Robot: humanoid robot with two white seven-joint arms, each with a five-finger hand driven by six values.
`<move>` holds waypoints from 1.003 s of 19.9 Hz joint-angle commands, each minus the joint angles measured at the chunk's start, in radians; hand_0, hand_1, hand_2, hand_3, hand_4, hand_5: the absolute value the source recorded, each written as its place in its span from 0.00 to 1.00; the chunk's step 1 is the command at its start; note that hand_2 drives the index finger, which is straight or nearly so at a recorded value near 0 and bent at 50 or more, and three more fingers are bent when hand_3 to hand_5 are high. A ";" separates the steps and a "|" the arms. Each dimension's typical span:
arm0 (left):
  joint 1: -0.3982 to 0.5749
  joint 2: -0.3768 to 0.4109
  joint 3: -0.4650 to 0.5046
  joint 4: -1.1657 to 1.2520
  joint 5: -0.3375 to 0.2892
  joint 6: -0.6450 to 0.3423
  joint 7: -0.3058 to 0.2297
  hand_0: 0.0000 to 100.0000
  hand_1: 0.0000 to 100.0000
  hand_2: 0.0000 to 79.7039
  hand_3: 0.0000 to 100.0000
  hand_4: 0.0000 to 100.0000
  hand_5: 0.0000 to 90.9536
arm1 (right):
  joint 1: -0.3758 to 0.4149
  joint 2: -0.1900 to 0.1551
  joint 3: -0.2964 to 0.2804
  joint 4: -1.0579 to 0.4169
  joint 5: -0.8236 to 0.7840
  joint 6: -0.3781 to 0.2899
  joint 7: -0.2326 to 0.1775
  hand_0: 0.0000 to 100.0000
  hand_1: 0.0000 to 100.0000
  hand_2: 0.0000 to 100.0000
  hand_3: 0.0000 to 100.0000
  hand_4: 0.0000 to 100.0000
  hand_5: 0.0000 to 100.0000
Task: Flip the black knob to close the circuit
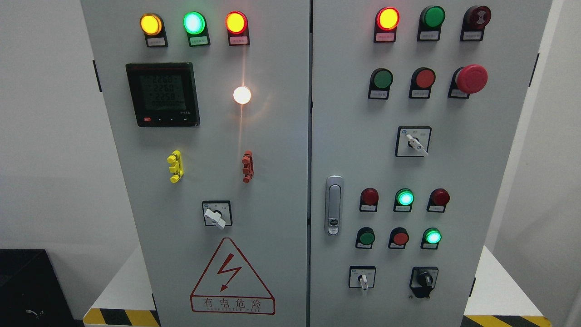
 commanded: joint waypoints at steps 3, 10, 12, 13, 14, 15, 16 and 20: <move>0.021 0.000 0.000 -0.023 0.000 0.000 0.000 0.12 0.56 0.00 0.00 0.00 0.00 | -0.049 0.011 0.000 -0.104 0.036 0.047 0.038 0.00 0.09 0.86 0.99 0.84 0.90; 0.021 0.000 0.000 -0.023 0.000 0.000 0.000 0.12 0.56 0.00 0.00 0.00 0.00 | -0.103 0.011 0.004 -0.104 0.039 0.085 0.063 0.00 0.09 0.86 0.99 0.85 0.90; 0.021 0.000 0.000 -0.023 0.000 0.000 0.000 0.12 0.56 0.00 0.00 0.00 0.00 | -0.115 0.011 0.002 -0.101 0.057 0.094 0.075 0.00 0.09 0.86 0.99 0.85 0.90; 0.021 0.000 0.000 -0.023 0.000 0.000 0.000 0.12 0.56 0.00 0.00 0.00 0.00 | -0.124 0.012 -0.001 -0.098 0.060 0.096 0.080 0.00 0.09 0.86 0.99 0.85 0.90; 0.021 0.000 0.000 -0.023 0.000 0.000 0.000 0.12 0.56 0.00 0.00 0.00 0.00 | -0.132 0.012 -0.003 -0.095 0.060 0.098 0.084 0.00 0.09 0.86 0.99 0.85 0.90; 0.021 0.000 0.000 -0.023 0.000 0.000 0.000 0.12 0.56 0.00 0.00 0.00 0.00 | -0.138 0.012 -0.004 -0.094 0.060 0.099 0.087 0.00 0.09 0.86 0.99 0.85 0.90; 0.021 0.000 0.000 -0.023 0.000 0.000 0.000 0.12 0.56 0.00 0.00 0.00 0.00 | -0.147 0.012 -0.004 -0.094 0.060 0.110 0.093 0.00 0.09 0.86 0.99 0.85 0.90; 0.021 0.001 0.000 -0.023 0.000 0.000 0.000 0.12 0.56 0.00 0.00 0.00 0.00 | -0.188 0.016 -0.004 -0.087 0.062 0.124 0.107 0.00 0.09 0.86 0.99 0.85 0.90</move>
